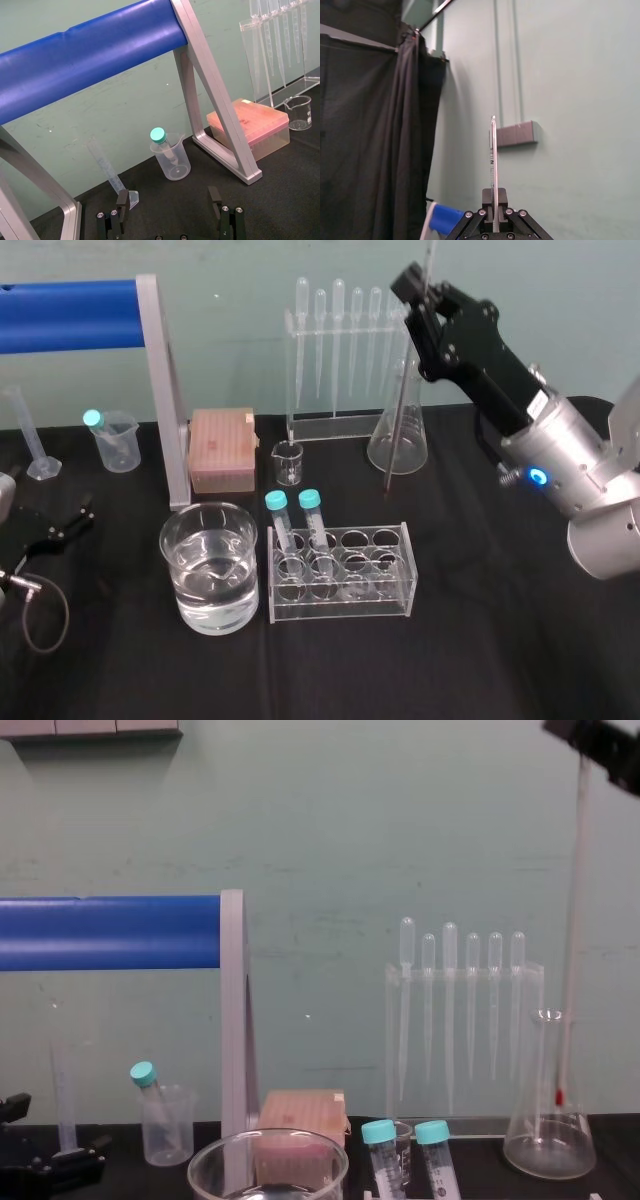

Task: Hold the thermometer with one hand and immerse one end into the beaker, then reinsert it into the test tube rack.

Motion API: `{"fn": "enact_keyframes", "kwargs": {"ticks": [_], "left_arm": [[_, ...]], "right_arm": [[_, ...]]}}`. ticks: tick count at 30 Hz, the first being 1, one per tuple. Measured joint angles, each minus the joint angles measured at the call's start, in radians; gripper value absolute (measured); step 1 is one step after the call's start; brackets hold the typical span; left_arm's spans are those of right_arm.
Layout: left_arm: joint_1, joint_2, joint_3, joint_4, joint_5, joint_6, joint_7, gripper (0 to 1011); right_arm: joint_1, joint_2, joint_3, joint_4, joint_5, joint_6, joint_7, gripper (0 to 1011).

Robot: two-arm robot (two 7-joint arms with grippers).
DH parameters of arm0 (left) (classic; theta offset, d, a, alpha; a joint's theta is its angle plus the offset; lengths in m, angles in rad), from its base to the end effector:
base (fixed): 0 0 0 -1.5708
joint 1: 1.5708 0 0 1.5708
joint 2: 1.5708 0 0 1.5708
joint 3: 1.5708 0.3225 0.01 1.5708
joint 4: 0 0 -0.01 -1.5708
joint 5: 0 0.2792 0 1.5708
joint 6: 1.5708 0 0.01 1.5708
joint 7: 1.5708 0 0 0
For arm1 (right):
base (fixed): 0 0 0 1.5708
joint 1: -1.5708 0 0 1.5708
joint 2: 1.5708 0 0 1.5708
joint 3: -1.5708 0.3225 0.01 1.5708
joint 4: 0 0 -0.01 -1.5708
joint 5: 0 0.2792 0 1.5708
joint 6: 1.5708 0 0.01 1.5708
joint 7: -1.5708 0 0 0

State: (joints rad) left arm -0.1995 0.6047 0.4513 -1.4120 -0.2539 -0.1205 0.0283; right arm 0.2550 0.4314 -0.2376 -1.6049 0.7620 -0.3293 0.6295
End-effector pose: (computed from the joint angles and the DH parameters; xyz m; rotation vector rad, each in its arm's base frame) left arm 0.3354 0.1090 -0.3228 0.3045 -0.2851 1.2481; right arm 0.3621 -0.0720 -0.2358 0.5304 -0.2688 -0.7083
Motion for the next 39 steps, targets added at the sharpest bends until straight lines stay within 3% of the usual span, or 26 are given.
{"fn": "enact_keyframes", "kwargs": {"ticks": [9,19,39], "left_arm": [[0.000,0.000,0.000,0.000,0.000,0.000,0.000,1008],[0.000,0.000,0.000,0.000,0.000,0.000,0.000,1008],[0.000,0.000,0.000,0.000,0.000,0.000,0.000,1008]], "right_arm": [[-0.021,-0.017,0.010,0.075,0.016,0.008,0.012,52],[0.010,-0.034,-0.004,0.164,0.009,0.016,0.042,52],[0.046,-0.027,-0.050,0.238,-0.030,0.055,0.067,52]]}}
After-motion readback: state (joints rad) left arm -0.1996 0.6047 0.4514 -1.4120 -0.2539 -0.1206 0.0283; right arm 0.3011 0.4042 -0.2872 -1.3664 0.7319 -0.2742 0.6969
